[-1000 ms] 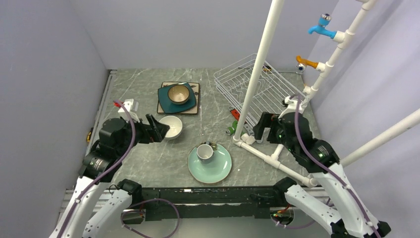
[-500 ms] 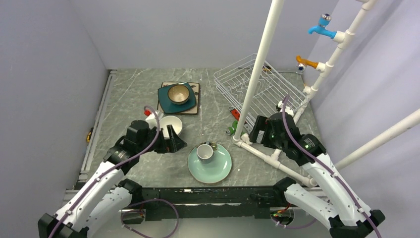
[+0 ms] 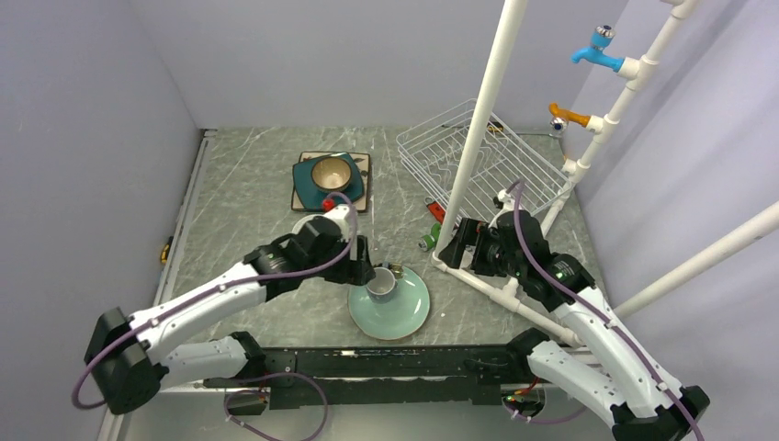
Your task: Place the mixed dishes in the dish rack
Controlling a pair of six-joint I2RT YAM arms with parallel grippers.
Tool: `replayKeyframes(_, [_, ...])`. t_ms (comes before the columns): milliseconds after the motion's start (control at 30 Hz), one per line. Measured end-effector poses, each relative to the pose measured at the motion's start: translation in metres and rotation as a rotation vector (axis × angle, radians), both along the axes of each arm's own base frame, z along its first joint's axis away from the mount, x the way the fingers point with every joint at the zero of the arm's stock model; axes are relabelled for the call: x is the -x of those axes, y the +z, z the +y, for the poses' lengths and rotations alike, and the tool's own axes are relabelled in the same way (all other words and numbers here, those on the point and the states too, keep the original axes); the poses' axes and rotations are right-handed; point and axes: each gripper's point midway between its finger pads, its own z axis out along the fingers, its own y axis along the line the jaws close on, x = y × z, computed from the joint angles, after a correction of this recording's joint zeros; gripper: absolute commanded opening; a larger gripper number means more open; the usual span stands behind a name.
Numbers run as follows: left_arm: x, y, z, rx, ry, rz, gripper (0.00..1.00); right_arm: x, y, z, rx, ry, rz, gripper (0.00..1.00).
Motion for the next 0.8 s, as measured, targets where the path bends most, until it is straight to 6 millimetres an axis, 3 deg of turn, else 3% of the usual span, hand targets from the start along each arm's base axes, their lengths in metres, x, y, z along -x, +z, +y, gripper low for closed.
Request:
replayKeyframes(133, [-0.008,-0.005,-0.02,-0.093,-0.007,-0.009,0.65,0.002,-0.01,0.005,-0.002,0.02,0.031,1.0])
replayKeyframes(300, [-0.013,-0.02,-0.037,-0.258,-0.006,-0.023,0.67,0.002,-0.014,0.006,-0.008,0.029,0.034,1.0])
replayKeyframes(433, [-0.01,-0.033,-0.037,-0.371,-0.007,-0.03,0.65,0.0,-0.016,0.009,-0.013,0.035,0.036,1.0])
replayKeyframes(667, [-0.007,-0.057,-0.029,-0.471,-0.011,0.003,0.53,-0.001,-0.024,0.013,-0.009,0.046,0.061,1.0])
replayKeyframes(800, [-0.005,-0.062,-0.03,-0.482,-0.02,0.011,0.39,-0.001,-0.027,0.012,-0.006,0.046,0.067,1.0])
